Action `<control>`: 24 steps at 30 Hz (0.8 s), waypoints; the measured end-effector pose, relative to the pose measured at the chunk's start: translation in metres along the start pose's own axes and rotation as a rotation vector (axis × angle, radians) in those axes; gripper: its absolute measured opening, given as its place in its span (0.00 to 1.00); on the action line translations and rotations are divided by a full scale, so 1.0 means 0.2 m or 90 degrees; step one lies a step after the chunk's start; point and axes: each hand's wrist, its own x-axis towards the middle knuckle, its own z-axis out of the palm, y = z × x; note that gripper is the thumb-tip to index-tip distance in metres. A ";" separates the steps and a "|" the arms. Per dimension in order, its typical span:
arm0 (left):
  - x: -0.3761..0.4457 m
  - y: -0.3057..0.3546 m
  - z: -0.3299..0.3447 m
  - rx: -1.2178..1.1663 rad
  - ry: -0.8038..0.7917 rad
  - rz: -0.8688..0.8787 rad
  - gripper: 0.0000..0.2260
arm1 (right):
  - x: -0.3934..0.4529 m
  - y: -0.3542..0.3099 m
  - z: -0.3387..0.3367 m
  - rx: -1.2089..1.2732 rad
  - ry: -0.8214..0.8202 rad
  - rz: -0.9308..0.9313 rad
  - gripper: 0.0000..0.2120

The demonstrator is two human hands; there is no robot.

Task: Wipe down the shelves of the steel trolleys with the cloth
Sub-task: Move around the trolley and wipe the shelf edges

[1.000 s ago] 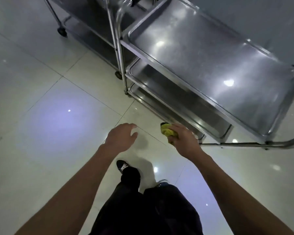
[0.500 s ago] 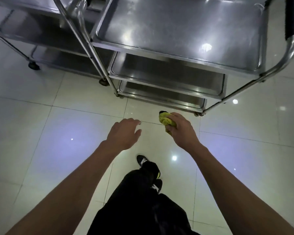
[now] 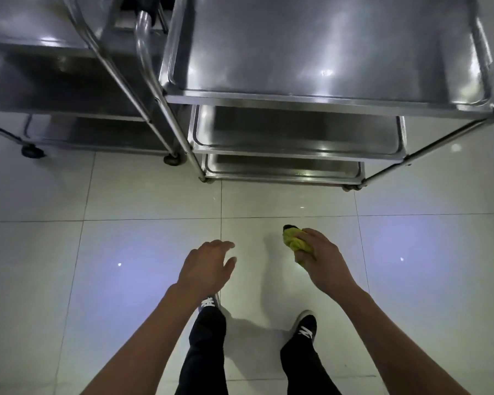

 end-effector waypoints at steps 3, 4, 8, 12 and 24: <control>0.18 -0.30 0.00 0.000 -0.004 -0.002 0.19 | 0.17 -0.02 0.24 0.027 0.001 0.035 0.22; 0.25 -0.38 -0.01 0.000 0.004 -0.003 0.19 | 0.23 -0.02 0.31 0.027 0.005 0.041 0.22; 0.56 -0.59 0.07 0.013 0.004 0.020 0.18 | 0.45 0.05 0.55 0.011 0.018 0.066 0.21; 0.85 -0.67 0.23 0.030 0.009 0.052 0.18 | 0.67 0.20 0.72 0.050 0.029 0.053 0.21; 1.64 -0.77 0.75 0.103 0.060 0.102 0.18 | 1.36 0.81 1.08 0.049 0.109 0.013 0.19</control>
